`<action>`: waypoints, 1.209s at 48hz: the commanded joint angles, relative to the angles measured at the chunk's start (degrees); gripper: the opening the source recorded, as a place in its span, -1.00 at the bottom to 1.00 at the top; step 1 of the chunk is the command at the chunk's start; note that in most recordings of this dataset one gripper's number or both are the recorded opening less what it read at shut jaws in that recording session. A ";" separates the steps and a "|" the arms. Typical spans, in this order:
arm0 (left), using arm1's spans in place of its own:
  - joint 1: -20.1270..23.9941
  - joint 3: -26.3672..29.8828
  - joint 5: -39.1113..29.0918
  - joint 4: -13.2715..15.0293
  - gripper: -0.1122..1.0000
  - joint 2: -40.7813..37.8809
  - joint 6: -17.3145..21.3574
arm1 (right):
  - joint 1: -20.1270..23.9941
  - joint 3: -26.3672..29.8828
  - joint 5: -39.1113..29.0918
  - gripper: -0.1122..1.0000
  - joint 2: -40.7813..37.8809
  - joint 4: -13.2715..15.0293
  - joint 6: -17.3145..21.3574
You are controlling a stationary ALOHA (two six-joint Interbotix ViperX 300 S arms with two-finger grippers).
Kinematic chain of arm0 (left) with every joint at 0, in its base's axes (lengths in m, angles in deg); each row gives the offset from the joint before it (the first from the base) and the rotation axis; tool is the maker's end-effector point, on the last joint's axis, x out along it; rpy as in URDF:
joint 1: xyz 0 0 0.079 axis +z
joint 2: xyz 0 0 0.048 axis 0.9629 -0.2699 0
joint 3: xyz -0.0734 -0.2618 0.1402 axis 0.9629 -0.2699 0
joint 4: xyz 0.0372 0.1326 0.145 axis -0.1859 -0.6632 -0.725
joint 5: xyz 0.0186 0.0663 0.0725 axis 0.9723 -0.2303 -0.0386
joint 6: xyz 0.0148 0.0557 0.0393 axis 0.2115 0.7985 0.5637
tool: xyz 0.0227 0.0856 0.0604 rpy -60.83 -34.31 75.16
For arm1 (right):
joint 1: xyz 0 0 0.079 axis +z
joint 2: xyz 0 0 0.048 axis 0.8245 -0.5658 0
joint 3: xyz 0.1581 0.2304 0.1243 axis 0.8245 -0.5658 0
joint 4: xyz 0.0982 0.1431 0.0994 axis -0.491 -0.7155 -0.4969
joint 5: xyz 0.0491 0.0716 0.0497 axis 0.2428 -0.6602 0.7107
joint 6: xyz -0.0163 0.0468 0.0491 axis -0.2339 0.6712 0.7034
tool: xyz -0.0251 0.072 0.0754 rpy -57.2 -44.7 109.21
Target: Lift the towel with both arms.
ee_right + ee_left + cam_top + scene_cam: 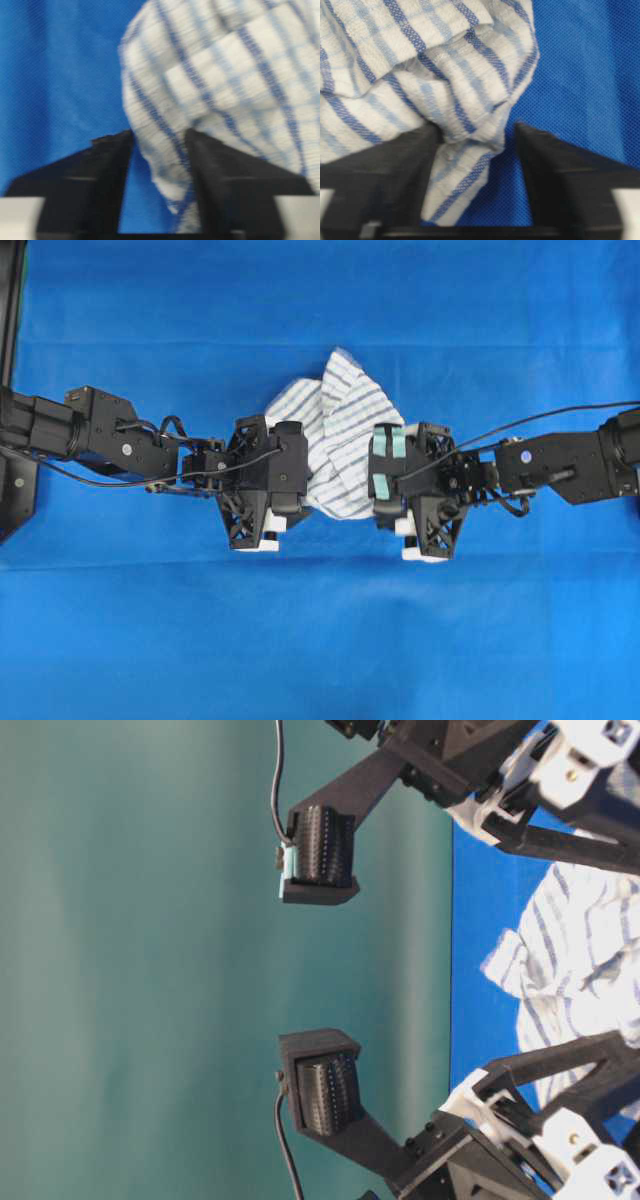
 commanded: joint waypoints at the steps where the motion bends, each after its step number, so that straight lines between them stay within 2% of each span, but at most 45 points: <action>1: 0.00 0.79 0.26 0.00 -0.06 0.62 0.00 | -0.97 0.44 0.53 -0.04 0.79 0.09 0.09; 6: 0.09 0.70 0.18 0.09 -0.55 0.79 0.09 | -1.58 0.44 0.53 -0.63 0.88 0.00 0.09; 8: 0.00 0.62 0.09 0.09 -0.68 0.88 0.09 | -1.76 0.44 0.53 -0.76 0.88 0.09 0.09; 22: 0.26 1.41 -4.04 0.00 -0.69 5.10 0.00 | -1.85 1.41 0.62 -0.76 2.02 -0.26 0.35; 30: 0.26 1.85 -9.32 0.09 -0.69 10.55 -0.09 | -1.85 2.20 -0.53 -0.76 6.42 -1.05 0.35; 43: 0.26 3.69 -19.78 0.09 -0.69 21.45 0.18 | -1.93 6.68 -9.32 -0.76 16.70 -0.79 0.26; 58: 1.41 6.33 -28.65 0.00 -0.69 34.19 0.35 | -2.99 16.35 -19.60 -0.76 23.12 0.26 -0.26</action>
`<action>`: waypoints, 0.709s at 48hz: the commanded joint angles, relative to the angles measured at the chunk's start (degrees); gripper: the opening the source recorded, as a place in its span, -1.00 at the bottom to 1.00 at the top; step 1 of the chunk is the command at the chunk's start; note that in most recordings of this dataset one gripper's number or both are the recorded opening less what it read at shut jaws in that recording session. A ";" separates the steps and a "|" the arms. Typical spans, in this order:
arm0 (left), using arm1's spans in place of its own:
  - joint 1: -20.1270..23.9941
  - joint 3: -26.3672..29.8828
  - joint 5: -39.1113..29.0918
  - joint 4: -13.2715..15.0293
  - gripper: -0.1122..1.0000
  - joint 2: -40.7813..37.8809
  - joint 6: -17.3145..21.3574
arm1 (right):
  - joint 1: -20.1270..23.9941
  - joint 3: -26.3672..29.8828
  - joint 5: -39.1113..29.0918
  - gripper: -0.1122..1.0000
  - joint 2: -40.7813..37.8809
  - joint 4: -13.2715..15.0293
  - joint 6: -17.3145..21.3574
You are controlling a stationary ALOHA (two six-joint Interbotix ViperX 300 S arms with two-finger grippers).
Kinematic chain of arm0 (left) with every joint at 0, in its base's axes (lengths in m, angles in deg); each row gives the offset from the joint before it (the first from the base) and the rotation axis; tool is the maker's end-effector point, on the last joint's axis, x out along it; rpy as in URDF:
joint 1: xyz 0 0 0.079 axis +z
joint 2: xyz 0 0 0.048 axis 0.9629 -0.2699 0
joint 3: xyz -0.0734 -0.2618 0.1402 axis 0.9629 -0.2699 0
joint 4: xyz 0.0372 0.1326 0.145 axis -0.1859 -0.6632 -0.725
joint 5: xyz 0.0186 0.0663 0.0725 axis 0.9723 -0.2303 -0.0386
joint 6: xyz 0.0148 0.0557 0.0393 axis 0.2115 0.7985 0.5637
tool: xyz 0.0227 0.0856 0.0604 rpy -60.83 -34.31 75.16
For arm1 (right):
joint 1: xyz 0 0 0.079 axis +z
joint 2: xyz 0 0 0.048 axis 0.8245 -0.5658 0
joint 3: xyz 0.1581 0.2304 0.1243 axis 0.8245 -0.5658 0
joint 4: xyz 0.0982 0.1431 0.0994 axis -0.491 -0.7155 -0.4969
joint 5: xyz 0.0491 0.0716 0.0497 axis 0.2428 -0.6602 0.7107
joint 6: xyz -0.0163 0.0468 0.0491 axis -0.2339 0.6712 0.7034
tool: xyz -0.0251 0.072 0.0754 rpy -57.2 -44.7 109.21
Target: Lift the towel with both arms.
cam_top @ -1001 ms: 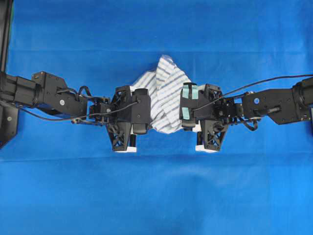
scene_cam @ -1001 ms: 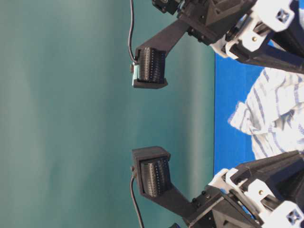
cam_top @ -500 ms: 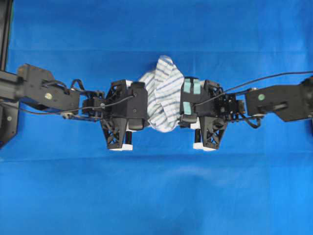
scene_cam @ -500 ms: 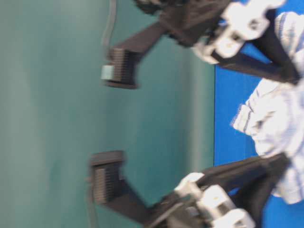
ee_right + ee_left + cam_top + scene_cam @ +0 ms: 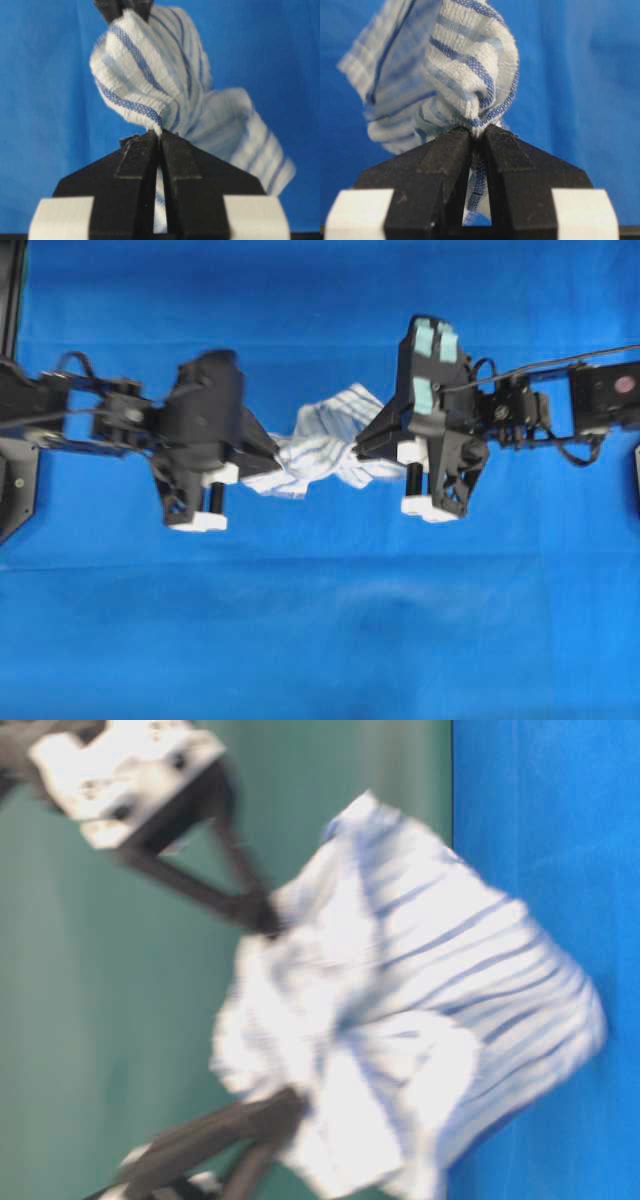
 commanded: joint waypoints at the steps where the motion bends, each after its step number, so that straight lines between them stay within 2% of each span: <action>1: 0.62 2.11 -1.67 0.00 -0.69 3.78 0.09 | -0.44 4.31 -2.64 -0.76 2.55 0.79 -0.18; 10: 2.11 4.57 -6.59 0.00 -0.69 10.20 0.09 | -0.70 11.69 -9.23 -0.76 4.31 2.90 -0.18; 22: 3.60 9.49 -11.43 0.00 -0.69 15.73 0.09 | -0.70 21.18 -16.08 -0.76 5.54 3.34 -0.35; 34: 4.22 14.33 -14.59 -0.09 -0.69 17.31 0.18 | -0.70 26.19 -19.07 -0.76 6.94 3.96 -0.35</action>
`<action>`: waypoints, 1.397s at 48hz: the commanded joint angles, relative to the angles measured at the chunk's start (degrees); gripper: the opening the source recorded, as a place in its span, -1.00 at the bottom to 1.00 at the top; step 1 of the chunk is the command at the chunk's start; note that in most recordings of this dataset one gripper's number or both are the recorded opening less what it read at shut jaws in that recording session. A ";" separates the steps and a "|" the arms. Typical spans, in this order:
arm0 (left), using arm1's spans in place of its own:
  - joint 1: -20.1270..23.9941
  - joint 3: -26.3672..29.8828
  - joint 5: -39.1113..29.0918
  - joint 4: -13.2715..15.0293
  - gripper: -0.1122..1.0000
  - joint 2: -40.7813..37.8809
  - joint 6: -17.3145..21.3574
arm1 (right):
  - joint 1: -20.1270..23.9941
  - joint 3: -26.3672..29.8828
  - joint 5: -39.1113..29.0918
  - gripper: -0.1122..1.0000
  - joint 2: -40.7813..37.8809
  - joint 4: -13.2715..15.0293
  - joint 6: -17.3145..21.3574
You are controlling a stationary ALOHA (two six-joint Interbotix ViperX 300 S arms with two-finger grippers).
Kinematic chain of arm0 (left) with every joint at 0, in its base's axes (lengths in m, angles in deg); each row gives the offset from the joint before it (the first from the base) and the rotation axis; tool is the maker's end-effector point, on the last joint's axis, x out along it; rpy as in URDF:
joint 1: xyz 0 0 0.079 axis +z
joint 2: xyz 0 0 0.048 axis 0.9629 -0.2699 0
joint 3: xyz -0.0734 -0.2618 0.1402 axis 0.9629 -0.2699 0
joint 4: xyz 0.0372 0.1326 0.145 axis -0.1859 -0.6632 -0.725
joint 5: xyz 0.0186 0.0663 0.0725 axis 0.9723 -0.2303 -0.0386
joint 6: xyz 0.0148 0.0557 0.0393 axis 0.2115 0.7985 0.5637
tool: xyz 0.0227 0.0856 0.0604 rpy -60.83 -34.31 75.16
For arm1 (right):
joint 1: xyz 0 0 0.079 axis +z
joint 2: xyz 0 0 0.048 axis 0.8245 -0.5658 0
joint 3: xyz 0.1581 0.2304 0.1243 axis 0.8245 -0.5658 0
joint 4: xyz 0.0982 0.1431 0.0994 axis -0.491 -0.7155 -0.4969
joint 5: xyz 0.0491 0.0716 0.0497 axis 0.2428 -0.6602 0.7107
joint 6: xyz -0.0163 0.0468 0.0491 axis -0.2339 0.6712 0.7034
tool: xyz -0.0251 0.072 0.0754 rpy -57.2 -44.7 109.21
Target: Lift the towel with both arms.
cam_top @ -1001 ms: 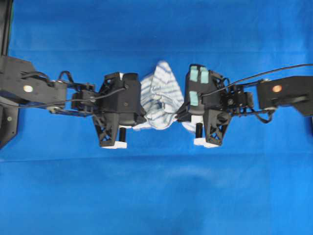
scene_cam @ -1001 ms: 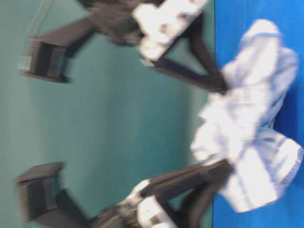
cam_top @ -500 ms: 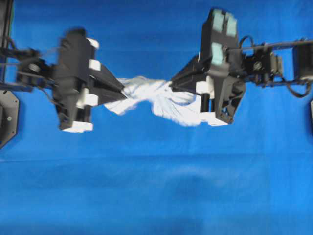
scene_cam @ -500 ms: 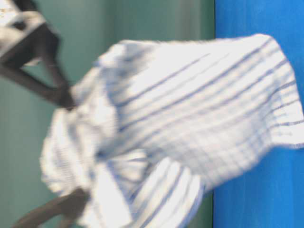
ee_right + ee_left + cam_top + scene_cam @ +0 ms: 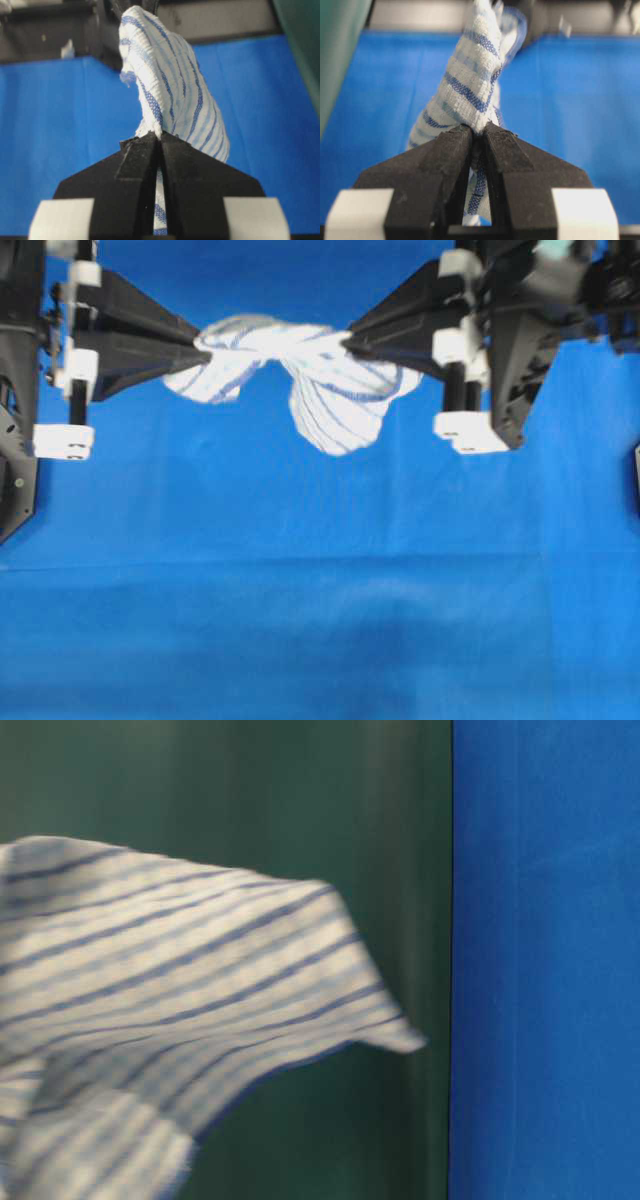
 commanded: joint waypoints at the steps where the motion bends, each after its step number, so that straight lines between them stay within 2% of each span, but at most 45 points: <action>1: 0.26 2.20 -0.26 0.00 -0.69 0.53 0.18 | -0.09 2.29 -0.35 -0.76 1.76 0.44 -0.18; 34: 0.70 2.37 0.79 -0.18 -0.67 -0.35 0.18 | -0.35 2.02 -0.97 -0.75 0.44 0.44 -2.11; 37: 0.70 2.29 1.14 -0.26 -0.44 -0.35 0.18 | -0.53 2.02 -0.97 -0.75 0.44 0.44 -2.20; 41: 0.70 2.29 1.76 -0.26 -0.01 -0.35 0.18 | -0.79 1.93 -1.05 -0.74 0.44 0.44 -2.11; 42: 0.70 2.29 1.85 -0.26 0.11 -0.35 0.18 | -0.79 1.93 -1.05 -0.68 0.35 0.53 -1.93; 46: 0.70 2.29 2.11 -0.18 0.55 -0.35 0.18 | -0.79 1.85 -1.14 -0.21 0.26 0.62 -1.93; 49: 0.70 2.11 2.11 -0.26 0.78 -0.35 0.18 | -0.79 1.58 -1.14 0.12 0.26 0.97 -1.93; 52: 0.70 2.02 2.11 -0.18 0.79 -0.35 0.09 | -0.79 1.32 -1.41 0.37 0.26 1.58 -1.49; 54: 0.70 1.76 2.11 -0.18 0.78 -0.44 0.09 | -0.88 1.14 -1.49 0.43 0.26 2.11 -1.32; 59: 0.70 1.23 2.11 -0.18 0.78 -0.53 -0.18 | -0.88 0.70 -2.20 0.34 0.26 2.29 -1.23; 67: -0.26 -0.35 2.90 -0.09 0.78 -1.67 -0.26 | -0.53 -1.67 -2.99 0.36 0.26 2.02 -0.09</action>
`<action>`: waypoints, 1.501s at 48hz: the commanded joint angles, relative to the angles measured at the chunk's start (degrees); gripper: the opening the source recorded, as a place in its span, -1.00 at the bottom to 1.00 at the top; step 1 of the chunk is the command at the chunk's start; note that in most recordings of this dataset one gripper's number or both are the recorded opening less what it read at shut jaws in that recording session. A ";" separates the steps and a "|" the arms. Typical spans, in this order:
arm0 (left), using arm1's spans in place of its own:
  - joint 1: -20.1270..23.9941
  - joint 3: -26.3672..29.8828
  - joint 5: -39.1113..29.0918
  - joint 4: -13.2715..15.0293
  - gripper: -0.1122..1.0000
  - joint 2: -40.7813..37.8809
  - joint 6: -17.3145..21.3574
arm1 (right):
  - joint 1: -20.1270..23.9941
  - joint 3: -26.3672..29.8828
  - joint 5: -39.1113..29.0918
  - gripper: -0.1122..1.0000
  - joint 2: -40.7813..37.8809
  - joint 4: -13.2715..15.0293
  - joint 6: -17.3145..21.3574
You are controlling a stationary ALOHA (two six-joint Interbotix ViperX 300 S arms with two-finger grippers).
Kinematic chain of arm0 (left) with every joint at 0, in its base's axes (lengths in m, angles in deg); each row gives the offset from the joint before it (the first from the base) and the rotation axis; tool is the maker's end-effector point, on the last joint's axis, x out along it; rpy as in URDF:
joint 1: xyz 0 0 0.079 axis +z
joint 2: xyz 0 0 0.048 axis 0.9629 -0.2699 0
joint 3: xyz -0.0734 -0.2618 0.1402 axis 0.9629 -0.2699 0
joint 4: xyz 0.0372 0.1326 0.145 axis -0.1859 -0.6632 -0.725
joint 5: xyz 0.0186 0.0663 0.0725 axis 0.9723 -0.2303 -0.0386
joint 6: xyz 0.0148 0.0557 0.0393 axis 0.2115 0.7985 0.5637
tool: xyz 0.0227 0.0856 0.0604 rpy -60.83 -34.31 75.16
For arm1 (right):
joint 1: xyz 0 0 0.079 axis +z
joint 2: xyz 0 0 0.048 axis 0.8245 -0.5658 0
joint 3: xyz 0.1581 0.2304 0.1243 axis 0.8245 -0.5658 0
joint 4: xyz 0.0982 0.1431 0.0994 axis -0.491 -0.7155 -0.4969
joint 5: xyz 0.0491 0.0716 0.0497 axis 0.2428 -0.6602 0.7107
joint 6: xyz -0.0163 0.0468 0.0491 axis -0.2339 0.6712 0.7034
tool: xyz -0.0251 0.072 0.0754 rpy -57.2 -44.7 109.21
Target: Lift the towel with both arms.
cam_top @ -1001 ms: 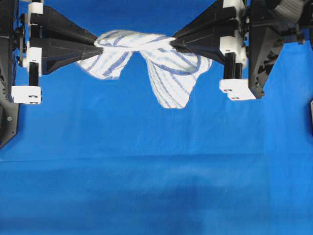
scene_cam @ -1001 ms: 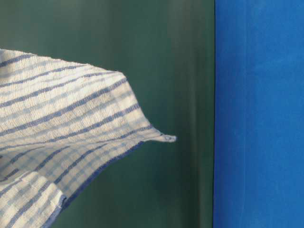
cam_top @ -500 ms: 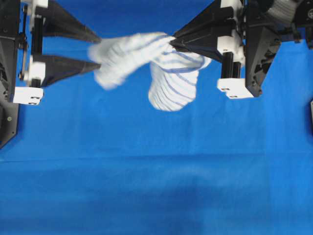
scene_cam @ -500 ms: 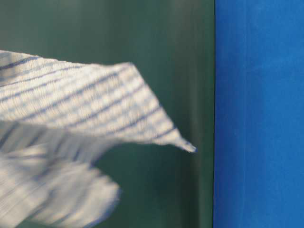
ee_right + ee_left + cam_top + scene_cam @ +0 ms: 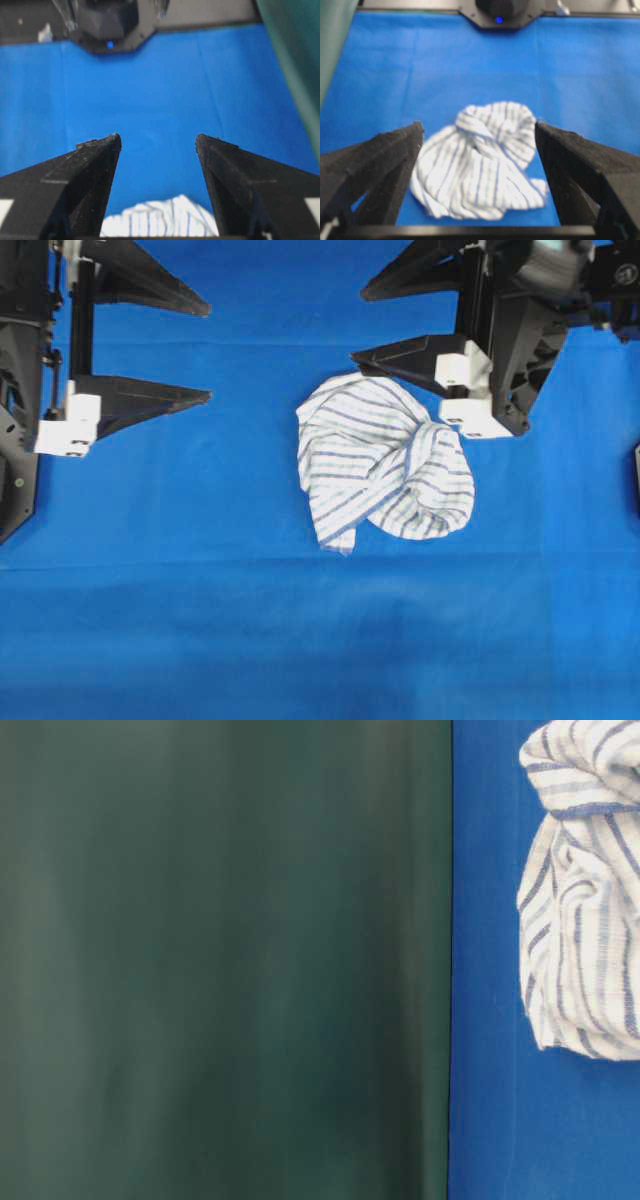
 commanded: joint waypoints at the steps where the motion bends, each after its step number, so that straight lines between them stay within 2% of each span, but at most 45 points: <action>1: -0.97 -0.35 1.32 0.00 0.78 -0.79 0.09 | 0.35 -1.05 0.00 0.36 0.44 0.00 0.70; 16: -3.96 -6.06 9.76 0.09 0.78 -9.05 0.00 | 5.10 -11.51 1.23 0.36 0.53 0.00 5.89; 28: -5.89 -8.70 16.44 0.18 0.78 -16.44 -0.09 | 8.00 -22.41 8.44 0.36 0.44 0.00 11.07; 41: -7.38 -10.46 20.92 0.35 0.78 -24.35 -0.18 | 9.23 -32.78 15.73 0.36 0.00 0.00 14.94; 55: -8.88 -11.16 29.09 0.35 0.78 -34.72 -0.18 | 9.93 -42.80 25.93 0.36 -4.66 0.00 15.29; 62: -9.76 -10.99 31.73 0.35 0.78 -38.41 -0.18 | 10.46 -45.09 30.50 0.36 -7.56 -0.18 15.29; 72: -9.84 -10.72 35.77 0.26 0.78 -43.07 -0.18 | 10.37 -45.70 33.05 0.36 -12.30 -0.18 15.29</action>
